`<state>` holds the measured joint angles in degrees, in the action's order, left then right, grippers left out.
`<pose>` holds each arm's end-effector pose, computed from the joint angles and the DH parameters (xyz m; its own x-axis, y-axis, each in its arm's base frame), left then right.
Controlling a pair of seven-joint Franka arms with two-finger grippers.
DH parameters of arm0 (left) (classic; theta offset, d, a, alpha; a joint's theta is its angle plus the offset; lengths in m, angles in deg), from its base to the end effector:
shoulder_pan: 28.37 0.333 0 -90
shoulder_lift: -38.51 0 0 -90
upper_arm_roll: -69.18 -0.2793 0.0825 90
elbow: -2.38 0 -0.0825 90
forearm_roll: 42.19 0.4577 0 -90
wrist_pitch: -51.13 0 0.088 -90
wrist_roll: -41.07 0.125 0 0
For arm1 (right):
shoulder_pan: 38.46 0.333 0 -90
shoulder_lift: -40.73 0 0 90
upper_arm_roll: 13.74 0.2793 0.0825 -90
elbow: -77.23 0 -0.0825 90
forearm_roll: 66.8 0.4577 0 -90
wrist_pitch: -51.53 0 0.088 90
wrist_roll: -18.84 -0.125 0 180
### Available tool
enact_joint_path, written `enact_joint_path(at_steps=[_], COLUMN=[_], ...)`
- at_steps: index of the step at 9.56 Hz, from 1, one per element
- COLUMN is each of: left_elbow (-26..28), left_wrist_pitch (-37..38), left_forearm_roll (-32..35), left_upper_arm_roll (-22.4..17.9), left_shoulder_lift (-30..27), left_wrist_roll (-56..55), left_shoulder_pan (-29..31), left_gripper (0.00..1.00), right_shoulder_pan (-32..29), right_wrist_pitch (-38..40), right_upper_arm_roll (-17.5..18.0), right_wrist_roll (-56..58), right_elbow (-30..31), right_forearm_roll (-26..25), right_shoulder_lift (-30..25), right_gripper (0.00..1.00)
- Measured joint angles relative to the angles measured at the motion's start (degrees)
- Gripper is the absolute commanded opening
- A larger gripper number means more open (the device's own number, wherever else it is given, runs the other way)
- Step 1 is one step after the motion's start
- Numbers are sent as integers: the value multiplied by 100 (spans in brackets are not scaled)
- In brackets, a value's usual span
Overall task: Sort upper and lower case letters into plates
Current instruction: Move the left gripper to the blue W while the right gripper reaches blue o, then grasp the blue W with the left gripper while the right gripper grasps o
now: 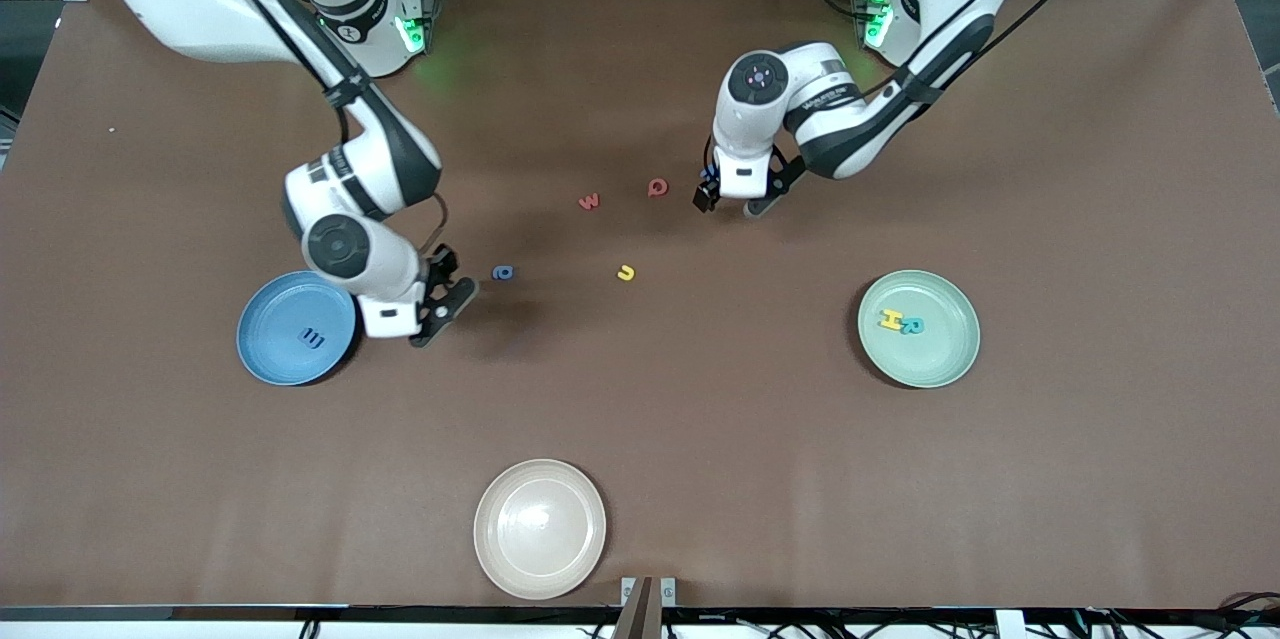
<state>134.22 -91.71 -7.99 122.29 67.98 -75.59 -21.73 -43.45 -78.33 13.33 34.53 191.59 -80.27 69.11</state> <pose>0.3282 -0.4345 0.0970 0.7093 0.7024 -0.0596 0.7013 -0.7117 -0.0408 0.5708 0.2398 0.1163 0.6903 0.7120 -0.1285 0.7048 -0.7019 -0.1029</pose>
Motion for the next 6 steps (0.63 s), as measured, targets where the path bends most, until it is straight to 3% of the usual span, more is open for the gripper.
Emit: enact_joint_path(at_steps=[3,6], left_elbow=[255,289], left_wrist_pitch=[-286,-454], left_forearm_roll=[257,257], left_upper_arm_roll=[1,0], left_shoulder_lift=[8,59], left_wrist_roll=[-637,-846], left_shoulder_pan=[-77,-82], left_gripper=[100,100], right_shoulder_pan=[15,18], right_wrist_pitch=[-1239,-1354], right_upper_arm_roll=[194,477], right_wrist_roll=[-1533,-2429], right_elbow=[933,1095], right_forearm_roll=[33,74], right_shoulder_lift=[1,-3], right_gripper=[57,60])
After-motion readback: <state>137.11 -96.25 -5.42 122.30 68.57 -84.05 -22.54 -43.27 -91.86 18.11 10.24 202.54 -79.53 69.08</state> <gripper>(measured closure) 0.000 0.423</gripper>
